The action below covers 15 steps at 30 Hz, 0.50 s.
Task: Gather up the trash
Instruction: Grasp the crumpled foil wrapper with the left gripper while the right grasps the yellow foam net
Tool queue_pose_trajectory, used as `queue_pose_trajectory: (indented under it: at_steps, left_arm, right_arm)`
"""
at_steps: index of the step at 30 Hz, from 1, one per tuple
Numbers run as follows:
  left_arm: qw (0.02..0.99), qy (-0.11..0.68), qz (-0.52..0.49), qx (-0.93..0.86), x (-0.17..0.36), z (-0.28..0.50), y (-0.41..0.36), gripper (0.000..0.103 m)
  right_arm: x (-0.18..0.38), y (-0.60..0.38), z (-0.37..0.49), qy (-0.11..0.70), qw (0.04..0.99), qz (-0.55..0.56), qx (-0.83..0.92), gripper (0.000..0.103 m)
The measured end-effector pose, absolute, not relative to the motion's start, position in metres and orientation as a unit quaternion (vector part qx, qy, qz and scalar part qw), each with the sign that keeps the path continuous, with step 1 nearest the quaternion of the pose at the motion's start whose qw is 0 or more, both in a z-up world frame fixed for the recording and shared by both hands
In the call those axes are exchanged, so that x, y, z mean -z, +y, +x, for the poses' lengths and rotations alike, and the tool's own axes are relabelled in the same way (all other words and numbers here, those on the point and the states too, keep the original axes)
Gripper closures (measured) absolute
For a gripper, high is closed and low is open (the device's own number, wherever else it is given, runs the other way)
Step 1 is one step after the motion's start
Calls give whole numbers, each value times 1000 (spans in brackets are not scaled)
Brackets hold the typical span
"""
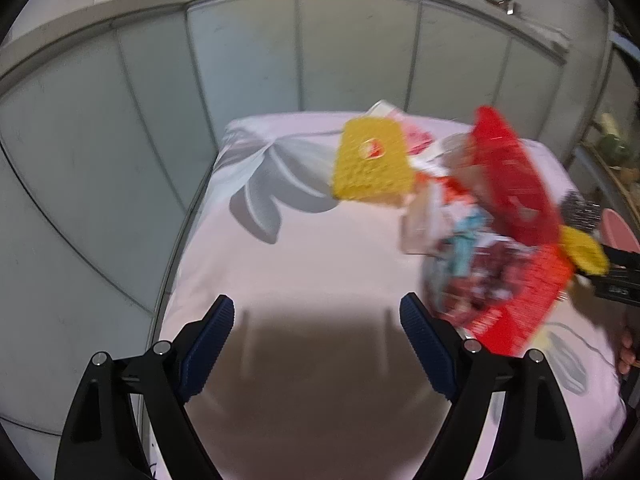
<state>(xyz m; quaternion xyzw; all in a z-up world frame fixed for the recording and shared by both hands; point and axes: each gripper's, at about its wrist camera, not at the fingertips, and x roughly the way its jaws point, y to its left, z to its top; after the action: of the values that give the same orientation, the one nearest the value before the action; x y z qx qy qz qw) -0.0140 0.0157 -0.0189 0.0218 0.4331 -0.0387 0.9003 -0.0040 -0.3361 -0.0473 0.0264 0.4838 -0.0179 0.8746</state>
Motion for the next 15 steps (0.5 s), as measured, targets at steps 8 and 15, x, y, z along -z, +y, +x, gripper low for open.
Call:
queue_pose_trajectory:
  at_steps: [8, 15]
  left_arm:
    - [902, 421, 20, 88, 0, -29, -7, 26]
    - [898, 427, 38, 105, 4, -19, -30, 43]
  right_arm:
    - [18, -344, -58, 450, 888, 90, 1, 6]
    - [-7, -325, -78, 418, 903, 83, -50, 15]
